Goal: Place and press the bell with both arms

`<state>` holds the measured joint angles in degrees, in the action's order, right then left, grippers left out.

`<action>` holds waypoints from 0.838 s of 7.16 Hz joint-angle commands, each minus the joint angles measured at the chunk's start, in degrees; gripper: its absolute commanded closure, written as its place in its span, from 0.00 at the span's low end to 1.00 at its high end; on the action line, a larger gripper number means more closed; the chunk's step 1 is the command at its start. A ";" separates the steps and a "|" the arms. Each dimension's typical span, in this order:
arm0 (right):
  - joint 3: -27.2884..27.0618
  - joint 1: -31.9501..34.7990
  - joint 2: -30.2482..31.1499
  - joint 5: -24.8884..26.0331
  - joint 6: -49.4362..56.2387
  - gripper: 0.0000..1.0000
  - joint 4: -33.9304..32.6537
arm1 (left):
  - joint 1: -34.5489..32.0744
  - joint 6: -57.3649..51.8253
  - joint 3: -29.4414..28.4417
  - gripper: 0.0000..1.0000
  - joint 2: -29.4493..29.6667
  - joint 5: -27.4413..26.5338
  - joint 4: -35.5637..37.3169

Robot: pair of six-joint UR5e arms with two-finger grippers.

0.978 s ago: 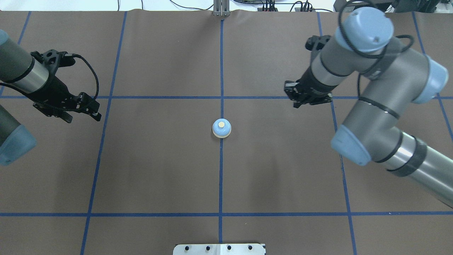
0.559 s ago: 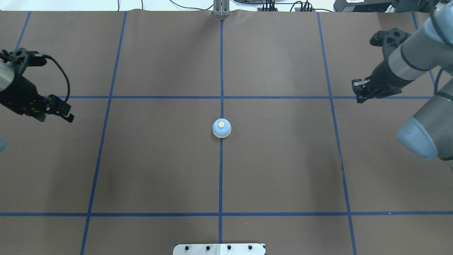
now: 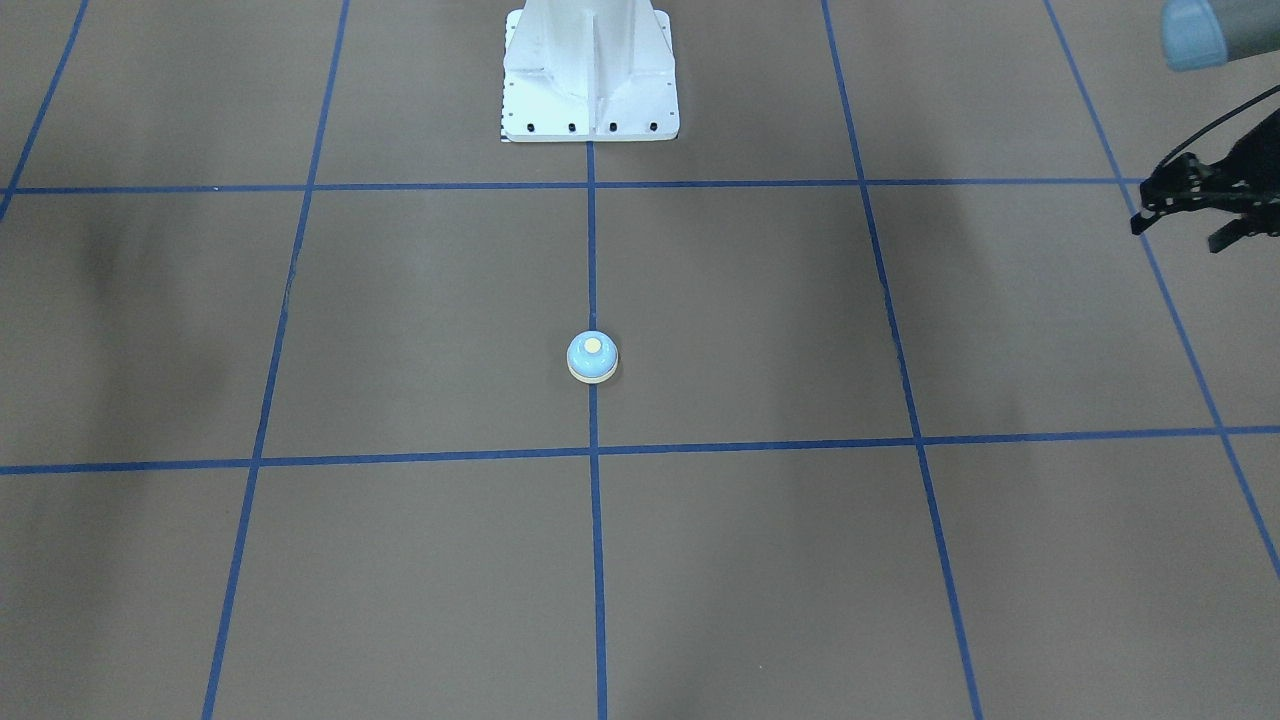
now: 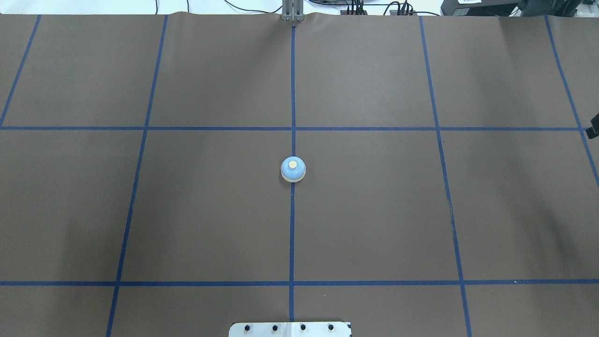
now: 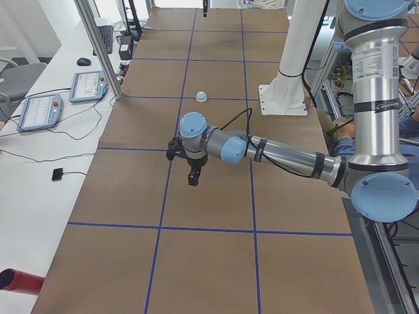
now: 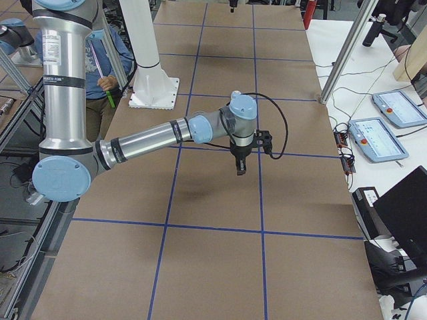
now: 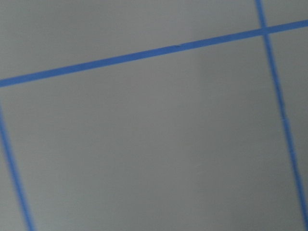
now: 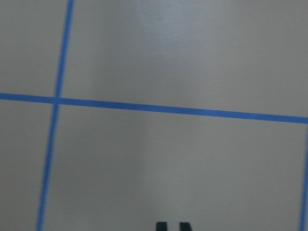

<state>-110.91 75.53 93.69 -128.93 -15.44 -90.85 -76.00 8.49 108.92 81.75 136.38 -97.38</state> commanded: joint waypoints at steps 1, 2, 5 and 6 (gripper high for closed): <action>0.87 5.83 4.20 -1.66 8.38 0.00 0.14 | -7.04 -4.27 -3.17 0.01 -1.42 -0.07 0.35; 0.96 6.64 4.30 -2.19 9.46 0.00 0.14 | -7.41 -4.27 -3.36 0.01 -1.77 0.02 0.35; 2.46 8.49 4.13 -4.66 9.47 0.00 0.23 | -7.32 -4.27 -3.45 0.01 -3.35 -0.07 0.26; 2.89 8.49 2.13 -4.49 8.51 0.00 -0.29 | -7.32 -3.66 -3.97 0.00 -3.35 -0.07 0.43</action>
<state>-108.53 83.74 97.41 -133.22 -6.22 -90.74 -83.31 4.36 105.37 78.46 136.36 -97.08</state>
